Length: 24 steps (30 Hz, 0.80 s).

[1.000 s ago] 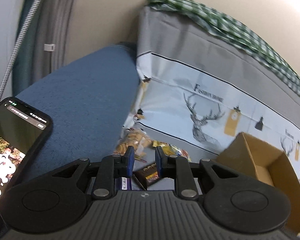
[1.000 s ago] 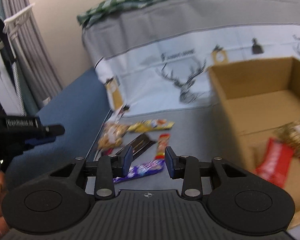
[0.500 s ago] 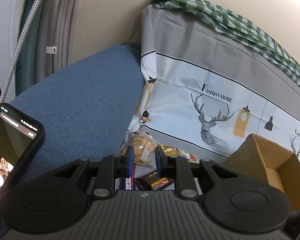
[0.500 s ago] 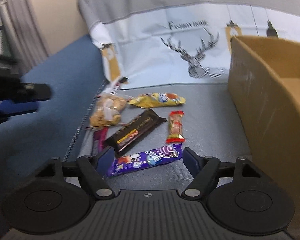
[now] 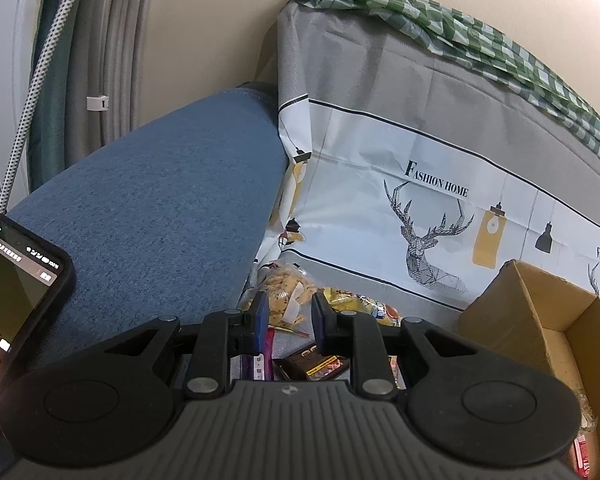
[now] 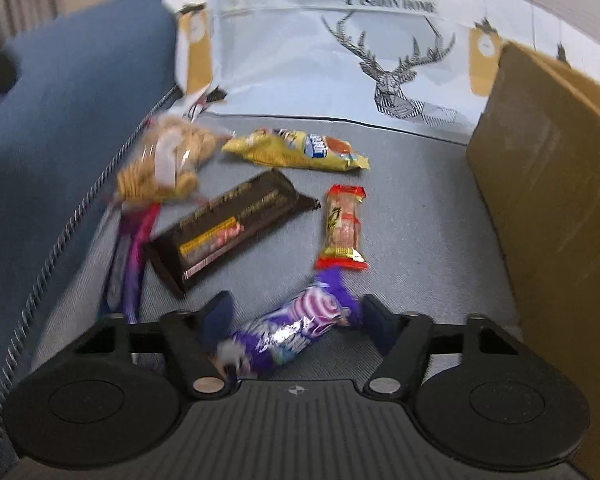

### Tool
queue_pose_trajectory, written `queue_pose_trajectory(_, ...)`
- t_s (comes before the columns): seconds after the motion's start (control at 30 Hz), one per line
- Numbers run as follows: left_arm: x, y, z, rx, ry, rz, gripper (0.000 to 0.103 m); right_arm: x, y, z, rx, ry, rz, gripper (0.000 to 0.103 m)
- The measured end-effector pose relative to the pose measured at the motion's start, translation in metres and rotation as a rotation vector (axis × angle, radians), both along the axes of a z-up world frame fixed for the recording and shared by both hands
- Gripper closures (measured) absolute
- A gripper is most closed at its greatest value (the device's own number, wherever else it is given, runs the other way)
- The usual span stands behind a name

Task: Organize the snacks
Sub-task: 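Move both tools back down to the snacks on the sofa, then grasp dark chocolate bar with left tool while right grasps purple wafer bar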

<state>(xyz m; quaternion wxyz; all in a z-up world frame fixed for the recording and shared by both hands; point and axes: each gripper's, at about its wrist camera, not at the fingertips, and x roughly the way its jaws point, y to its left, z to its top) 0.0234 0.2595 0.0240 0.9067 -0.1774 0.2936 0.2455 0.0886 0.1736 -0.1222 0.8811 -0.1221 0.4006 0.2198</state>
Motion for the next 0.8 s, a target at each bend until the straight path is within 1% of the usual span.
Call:
queue_pose_trajectory(0.03,0.000,0.001,-0.001,-0.001,0.002,0.002,0.078,-0.003,0.000,0.001,-0.009,-0.009,0.016,0.046)
queue_pose_trajectory(0.1,0.000,0.003,-0.002,-0.005,0.005,0.005,0.078,-0.008,0.000,0.004,-0.036,-0.032,0.057,0.065)
queue_pose_trajectory(0.13,0.000,0.004,-0.002,-0.007,0.007,0.007,0.078,-0.010,-0.001,0.005,-0.046,-0.039,0.073,0.069)
queue_pose_trajectory(0.17,0.000,0.005,-0.003,-0.011,0.008,0.008,0.078,-0.013,-0.004,0.006,-0.055,-0.042,0.090,0.076)
queue_pose_trajectory(0.3,0.004,0.007,-0.007,-0.038,0.032,-0.009,0.078,-0.018,-0.017,0.012,-0.049,-0.038,0.135,0.078)
queue_pose_trajectory(0.4,0.008,0.004,-0.011,-0.059,0.047,-0.034,0.078,-0.022,-0.026,0.020,-0.051,-0.067,0.173,0.078)
queue_pose_trajectory(0.5,0.014,-0.001,-0.015,-0.059,0.069,-0.067,0.077,-0.023,-0.037,0.028,-0.042,-0.069,0.218,0.076)
queue_pose_trajectory(0.53,0.015,-0.002,-0.016,-0.063,0.075,-0.074,0.077,-0.022,-0.040,0.029,-0.035,-0.059,0.240,0.074)
queue_pose_trajectory(0.57,0.017,-0.004,-0.018,-0.062,0.082,-0.081,0.077,-0.023,-0.042,0.029,-0.031,-0.048,0.261,0.061)
queue_pose_trajectory(0.6,0.018,-0.005,-0.020,-0.062,0.089,-0.088,0.077,-0.023,-0.045,0.030,-0.033,-0.045,0.267,0.043)
queue_pose_trajectory(0.63,0.020,-0.007,-0.021,-0.061,0.098,-0.096,0.077,-0.023,-0.047,0.031,-0.036,-0.048,0.264,0.039)
queue_pose_trajectory(0.73,0.024,-0.012,-0.027,-0.060,0.122,-0.121,0.075,-0.023,-0.054,0.031,-0.034,-0.013,0.272,0.038)
queue_pose_trajectory(0.8,0.027,-0.015,-0.030,-0.058,0.140,-0.137,0.070,-0.024,-0.056,0.029,-0.031,0.004,0.299,0.040)
